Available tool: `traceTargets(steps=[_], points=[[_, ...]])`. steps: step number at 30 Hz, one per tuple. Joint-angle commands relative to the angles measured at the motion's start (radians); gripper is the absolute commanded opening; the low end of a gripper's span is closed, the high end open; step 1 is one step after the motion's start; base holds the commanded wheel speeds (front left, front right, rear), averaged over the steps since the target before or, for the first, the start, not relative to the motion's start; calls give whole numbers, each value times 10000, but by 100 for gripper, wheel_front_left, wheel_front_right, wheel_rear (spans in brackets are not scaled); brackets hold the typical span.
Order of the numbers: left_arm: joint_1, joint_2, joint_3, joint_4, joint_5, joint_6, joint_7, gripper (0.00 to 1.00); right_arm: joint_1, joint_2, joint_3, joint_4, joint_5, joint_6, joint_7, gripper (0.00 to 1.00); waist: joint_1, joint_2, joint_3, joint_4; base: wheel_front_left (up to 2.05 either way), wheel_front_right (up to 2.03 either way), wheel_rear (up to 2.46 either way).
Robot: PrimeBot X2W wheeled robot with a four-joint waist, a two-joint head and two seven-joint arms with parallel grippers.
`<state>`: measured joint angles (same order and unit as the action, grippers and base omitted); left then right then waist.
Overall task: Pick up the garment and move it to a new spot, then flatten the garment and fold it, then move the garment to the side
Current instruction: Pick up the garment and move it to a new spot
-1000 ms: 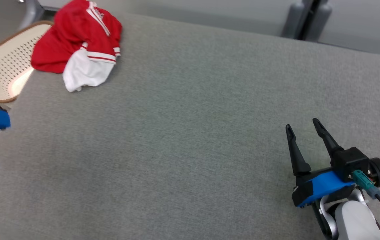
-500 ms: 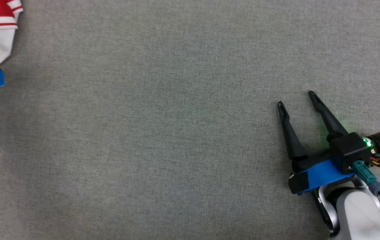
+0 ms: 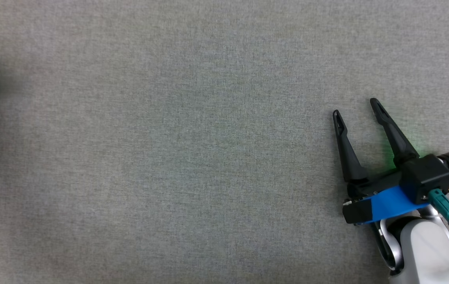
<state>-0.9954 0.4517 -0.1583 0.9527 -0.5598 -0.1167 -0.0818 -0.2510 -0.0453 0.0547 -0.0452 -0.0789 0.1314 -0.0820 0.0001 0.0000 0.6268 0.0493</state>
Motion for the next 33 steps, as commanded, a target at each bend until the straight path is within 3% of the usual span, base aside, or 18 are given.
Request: traceTargets(steps=[1,11,18,25,33], points=[[-258,124,-65,89,108,-63,-214,0,36,-91,-106,313,71,-13,-46,100,-1,0,-180,-56,0,0,0],[-803,771,-945,-239,793,-145,-853,0,146,-68,-160,1360,596,-8,-541,100,-1,0,-2219,-232,0,0,0],[-1011,604,-2010,-1838,1152,-141,-258,0,606,-68,-222,2521,1162,-8,-982,100,-1,0,-4259,-636,0,0,0],[-1299,-171,-3082,-4270,622,-146,717,0,979,-65,-236,3314,1606,-8,-1305,100,-1,0,-5532,-1169,0,0,0],[-1087,-1662,-3422,-5795,-407,-16,1324,0,737,-66,-479,3660,1937,-8,-1595,100,-1,0,-5441,-1547,0,0,0]])
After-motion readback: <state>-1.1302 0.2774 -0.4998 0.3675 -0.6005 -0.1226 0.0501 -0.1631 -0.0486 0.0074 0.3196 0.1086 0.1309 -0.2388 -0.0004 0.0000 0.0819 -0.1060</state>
